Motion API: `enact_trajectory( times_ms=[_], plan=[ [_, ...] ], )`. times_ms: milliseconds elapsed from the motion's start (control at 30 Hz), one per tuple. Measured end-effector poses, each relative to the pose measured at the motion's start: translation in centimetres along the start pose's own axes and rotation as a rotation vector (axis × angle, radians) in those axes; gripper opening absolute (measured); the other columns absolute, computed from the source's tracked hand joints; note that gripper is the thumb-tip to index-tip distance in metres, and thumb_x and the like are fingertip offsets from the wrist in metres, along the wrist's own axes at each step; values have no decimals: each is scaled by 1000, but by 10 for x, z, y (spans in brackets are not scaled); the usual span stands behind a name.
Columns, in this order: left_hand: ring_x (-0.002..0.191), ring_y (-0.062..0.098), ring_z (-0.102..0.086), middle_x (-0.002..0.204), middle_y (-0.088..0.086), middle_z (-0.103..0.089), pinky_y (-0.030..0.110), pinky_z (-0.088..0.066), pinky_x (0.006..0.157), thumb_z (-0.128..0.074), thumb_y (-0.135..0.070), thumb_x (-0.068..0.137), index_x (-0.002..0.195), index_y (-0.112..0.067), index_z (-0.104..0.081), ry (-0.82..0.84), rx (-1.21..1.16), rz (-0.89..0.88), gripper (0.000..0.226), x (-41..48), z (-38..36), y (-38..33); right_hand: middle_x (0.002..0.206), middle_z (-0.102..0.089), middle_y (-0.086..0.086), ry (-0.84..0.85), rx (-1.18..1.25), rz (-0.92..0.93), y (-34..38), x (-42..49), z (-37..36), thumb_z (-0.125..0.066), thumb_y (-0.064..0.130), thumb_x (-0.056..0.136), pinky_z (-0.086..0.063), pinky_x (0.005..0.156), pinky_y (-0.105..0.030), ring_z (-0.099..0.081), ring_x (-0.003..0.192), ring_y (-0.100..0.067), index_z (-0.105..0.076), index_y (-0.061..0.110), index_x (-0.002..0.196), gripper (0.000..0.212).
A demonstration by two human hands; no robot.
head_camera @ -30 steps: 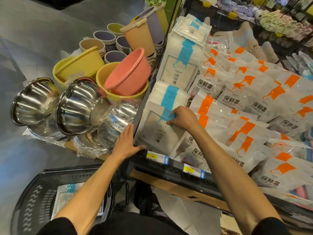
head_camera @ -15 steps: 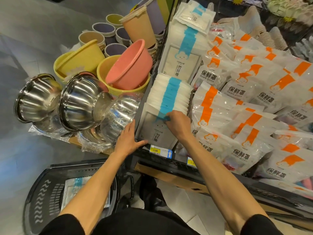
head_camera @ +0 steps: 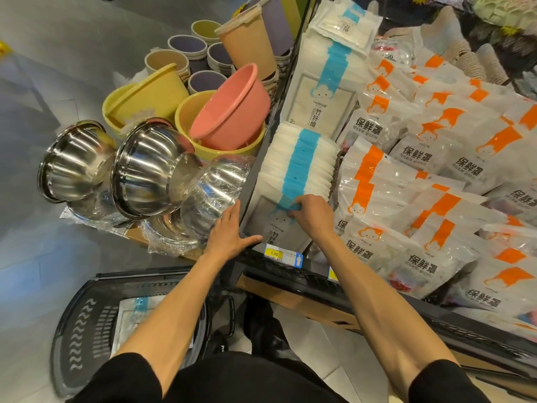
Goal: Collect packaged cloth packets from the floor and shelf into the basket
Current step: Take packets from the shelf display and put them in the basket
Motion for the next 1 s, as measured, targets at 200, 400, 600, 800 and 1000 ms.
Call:
enact_trajectory(
  times_ms=[200,400,600,800,1000],
  plan=[
    [153,32,-16,168,6,-9,53,-26,120,-68,-72,77,161,-22,3,6,-15,7,122,-2,2,-2,84,-70,-9,39,20,-32,-1,10,-3,-78,31,82,-41,61,-31,-63,82,-26,-74,11,88,22],
    [153,32,-16,168,4,-8,52,-27,120,-70,-69,77,162,-23,2,2,-51,15,121,-3,2,-3,77,-64,-8,64,-23,-8,-3,13,-4,-77,34,83,-36,57,-31,-59,76,-26,-67,8,81,28],
    [153,30,-17,168,4,-9,51,-30,119,-74,-62,79,162,-23,0,12,-79,22,118,-3,4,-5,78,-63,-2,58,-47,42,-10,21,9,-79,37,81,-40,57,-31,-60,76,-23,-70,10,82,29],
    [153,26,-17,168,4,-10,50,-30,119,-76,-57,80,162,-20,-2,5,-92,26,117,-5,6,-5,76,-64,-5,84,-106,108,-1,21,4,-78,29,82,-29,54,-30,-61,77,-27,-67,15,75,19],
    [152,26,-20,168,4,-12,51,-33,118,-76,-59,79,162,-21,-4,-6,-91,38,117,-5,5,-5,100,-73,-8,25,-76,113,3,16,-10,-78,26,83,-39,68,-29,-67,94,-29,-78,17,99,19]
  ],
)
Point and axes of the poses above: each hand's wrist, its own x-axis towards the middle knuckle, its own z-axis out of the back of the hand, y = z × x, the point moved 6 cm from there along x, towards the middle knuckle
